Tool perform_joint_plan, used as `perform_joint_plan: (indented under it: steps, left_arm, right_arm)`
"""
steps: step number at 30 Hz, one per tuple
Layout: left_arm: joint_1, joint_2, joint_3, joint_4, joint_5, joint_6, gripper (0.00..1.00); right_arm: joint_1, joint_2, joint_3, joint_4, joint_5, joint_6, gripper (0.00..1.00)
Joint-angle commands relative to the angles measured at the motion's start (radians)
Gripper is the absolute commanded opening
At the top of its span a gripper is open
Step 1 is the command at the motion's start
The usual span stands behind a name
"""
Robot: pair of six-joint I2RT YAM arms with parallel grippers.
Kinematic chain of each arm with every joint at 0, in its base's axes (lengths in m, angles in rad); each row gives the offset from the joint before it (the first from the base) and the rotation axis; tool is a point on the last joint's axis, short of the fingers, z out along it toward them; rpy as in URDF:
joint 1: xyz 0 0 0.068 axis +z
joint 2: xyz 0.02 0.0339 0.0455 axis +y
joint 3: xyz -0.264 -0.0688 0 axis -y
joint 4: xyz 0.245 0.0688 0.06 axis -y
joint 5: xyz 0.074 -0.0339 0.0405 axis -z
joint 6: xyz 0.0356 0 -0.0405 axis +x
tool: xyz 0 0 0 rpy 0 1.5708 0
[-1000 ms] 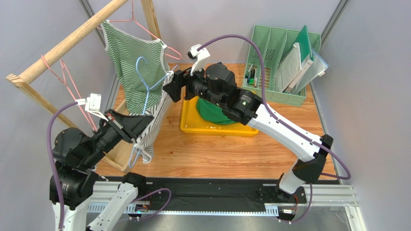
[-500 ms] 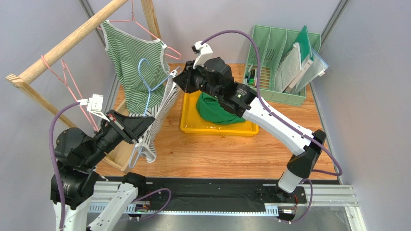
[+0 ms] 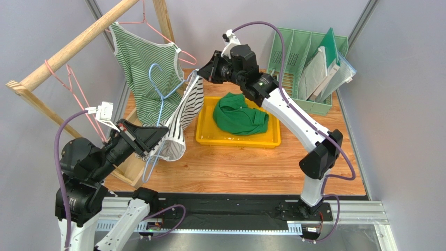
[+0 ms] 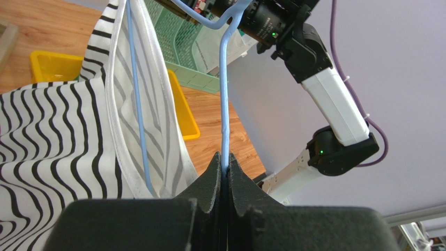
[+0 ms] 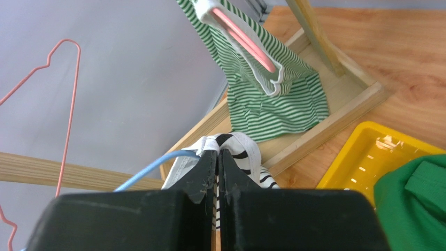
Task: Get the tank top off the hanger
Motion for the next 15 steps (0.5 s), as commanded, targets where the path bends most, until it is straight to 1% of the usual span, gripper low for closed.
perform_joint_plan:
  steps: [1, 3, 6, 10, 11, 15]
  left_arm:
    - [0.004, 0.005, 0.043, 0.037, 0.032, 0.002, 0.00]
    - [0.004, 0.009, 0.040, 0.046, 0.028, 0.004, 0.00]
    - [0.004, 0.021, 0.035, 0.062, 0.002, 0.024, 0.00]
    - [0.004, 0.043, 0.028, 0.103, -0.075, 0.081, 0.00]
    - [0.004, 0.046, 0.020, 0.158, -0.089, 0.094, 0.00]
    - [0.004, 0.075, -0.038, 0.287, -0.181, 0.154, 0.00]
  right_arm:
    - [-0.060, 0.066, 0.045, -0.029, -0.067, 0.087, 0.00]
    - [-0.064, 0.078, 0.027, -0.024, -0.121, 0.097, 0.00]
    - [-0.066, 0.065, -0.050, 0.011, -0.197, 0.120, 0.00]
    - [-0.052, -0.032, -0.255, 0.132, -0.285, 0.139, 0.00]
    - [-0.038, -0.047, -0.274, 0.137, -0.290, 0.128, 0.00]
    - [0.000, -0.102, -0.318, 0.121, -0.340, 0.076, 0.00]
